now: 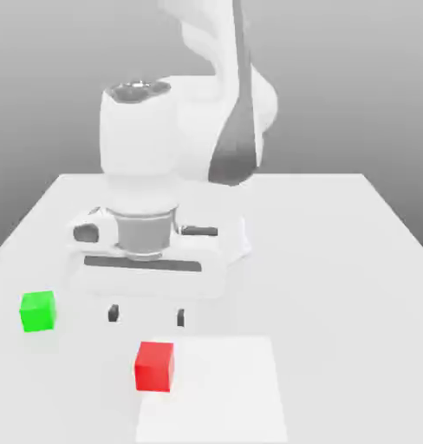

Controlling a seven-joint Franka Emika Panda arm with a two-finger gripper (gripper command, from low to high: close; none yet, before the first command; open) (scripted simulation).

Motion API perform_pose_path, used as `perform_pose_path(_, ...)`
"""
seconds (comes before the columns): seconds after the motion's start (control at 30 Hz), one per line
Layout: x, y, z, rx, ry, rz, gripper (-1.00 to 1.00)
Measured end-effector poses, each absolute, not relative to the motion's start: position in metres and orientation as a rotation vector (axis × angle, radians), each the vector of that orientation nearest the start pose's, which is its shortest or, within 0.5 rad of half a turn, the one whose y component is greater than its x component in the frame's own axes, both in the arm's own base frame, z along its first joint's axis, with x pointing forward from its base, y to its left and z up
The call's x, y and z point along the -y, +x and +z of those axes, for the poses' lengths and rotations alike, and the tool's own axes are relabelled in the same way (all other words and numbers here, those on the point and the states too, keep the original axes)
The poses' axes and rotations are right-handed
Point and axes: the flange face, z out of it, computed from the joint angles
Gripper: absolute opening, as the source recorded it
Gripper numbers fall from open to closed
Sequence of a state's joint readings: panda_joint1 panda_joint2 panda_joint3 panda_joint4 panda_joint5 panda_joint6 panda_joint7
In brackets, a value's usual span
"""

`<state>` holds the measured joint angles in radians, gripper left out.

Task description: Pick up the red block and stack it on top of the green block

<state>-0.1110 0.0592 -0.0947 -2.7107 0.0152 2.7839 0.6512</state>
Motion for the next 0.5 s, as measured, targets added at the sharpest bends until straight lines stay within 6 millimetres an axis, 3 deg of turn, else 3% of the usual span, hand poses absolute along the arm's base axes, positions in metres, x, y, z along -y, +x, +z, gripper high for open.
perform_pose_path(0.17, 0.084, 0.394, 0.155, -1.323, -2.849, -0.001, 0.00)
perform_pose_path(0.2, 0.084, 0.394, 0.147, -1.323, -2.850, 0.000, -1.00)
perform_pose_path(0.4, 0.084, 0.393, 0.144, -1.323, -2.850, 0.000, -1.00)
perform_pose_path(0.5, 0.084, 0.395, 0.163, -1.323, -2.849, 0.000, -1.00)
